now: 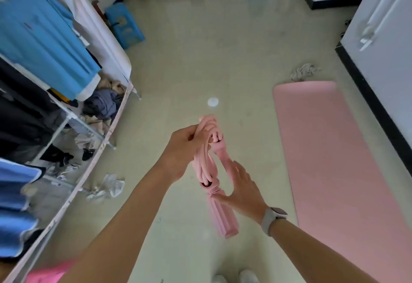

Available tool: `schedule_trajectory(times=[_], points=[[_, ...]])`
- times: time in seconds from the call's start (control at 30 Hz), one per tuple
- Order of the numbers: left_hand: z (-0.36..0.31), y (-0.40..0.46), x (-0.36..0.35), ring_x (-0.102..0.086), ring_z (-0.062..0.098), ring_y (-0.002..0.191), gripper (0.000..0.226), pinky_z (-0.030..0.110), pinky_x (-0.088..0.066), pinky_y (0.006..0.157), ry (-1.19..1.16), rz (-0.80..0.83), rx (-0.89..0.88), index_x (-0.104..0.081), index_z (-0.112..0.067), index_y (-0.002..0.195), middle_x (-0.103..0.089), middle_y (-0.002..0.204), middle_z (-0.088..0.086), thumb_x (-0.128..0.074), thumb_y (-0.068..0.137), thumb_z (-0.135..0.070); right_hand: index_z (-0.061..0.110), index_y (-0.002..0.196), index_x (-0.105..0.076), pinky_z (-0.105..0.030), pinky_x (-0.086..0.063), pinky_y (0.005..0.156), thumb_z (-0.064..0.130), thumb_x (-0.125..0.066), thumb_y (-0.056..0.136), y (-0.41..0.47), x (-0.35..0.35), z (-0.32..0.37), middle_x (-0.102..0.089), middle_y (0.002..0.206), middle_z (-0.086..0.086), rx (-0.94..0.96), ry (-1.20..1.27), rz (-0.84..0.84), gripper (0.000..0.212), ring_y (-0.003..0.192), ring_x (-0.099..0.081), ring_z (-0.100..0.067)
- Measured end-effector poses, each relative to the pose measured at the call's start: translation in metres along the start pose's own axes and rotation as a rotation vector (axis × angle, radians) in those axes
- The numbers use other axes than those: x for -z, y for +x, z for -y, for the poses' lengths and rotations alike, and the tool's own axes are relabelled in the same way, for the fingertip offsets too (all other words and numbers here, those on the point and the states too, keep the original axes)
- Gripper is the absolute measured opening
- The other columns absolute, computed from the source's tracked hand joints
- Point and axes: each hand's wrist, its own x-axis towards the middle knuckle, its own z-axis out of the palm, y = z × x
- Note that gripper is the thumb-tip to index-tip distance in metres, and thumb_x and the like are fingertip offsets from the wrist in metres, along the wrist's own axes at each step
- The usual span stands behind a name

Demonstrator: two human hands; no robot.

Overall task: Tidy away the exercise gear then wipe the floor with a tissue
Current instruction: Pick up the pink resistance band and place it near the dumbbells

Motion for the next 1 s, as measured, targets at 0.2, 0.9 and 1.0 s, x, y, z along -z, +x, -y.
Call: schedule_trajectory(times=[0.2,0.9,1.0], points=[[-0.062,-0.008,0.018,-0.06,0.019,0.073,0.015,0.027,-0.056,0.066,-0.199,0.094,-0.065,-0.062,-0.002,0.097,-0.062,0.081,0.007,-0.047,0.094,-0.006,0.038,0.143,-0.008,-0.046,-0.029,0.105,0.057,-0.063,0.068,0.017,0.043,0.057,-0.009,0.155,0.001,0.109,-0.094,-0.07,0.095,0.136,-0.026,-0.028],[0.111,-0.042,-0.038,-0.038,0.019,0.13,0.069,0.036,-0.035,0.098,0.107,0.417,0.253,-0.025,-0.024,0.143,-0.035,0.146,0.001,-0.057,0.086,-0.046,0.003,0.102,-0.058,-0.042,-0.051,0.094,0.024,-0.05,0.093,-0.181,0.023,-0.003,-0.066,0.103,-0.017,-0.504,0.655,-0.589,0.025,0.098,-0.063,-0.032],[0.127,-0.078,-0.09,-0.04,0.018,0.127,0.073,0.039,-0.035,0.101,0.123,0.65,0.313,-0.024,-0.025,0.143,-0.039,0.142,-0.001,-0.059,0.083,-0.05,0.011,0.094,-0.058,-0.053,-0.047,0.096,0.024,-0.046,0.094,-0.244,0.014,-0.007,-0.063,0.11,-0.024,-0.584,0.758,-0.768,0.018,0.098,-0.061,-0.033]])
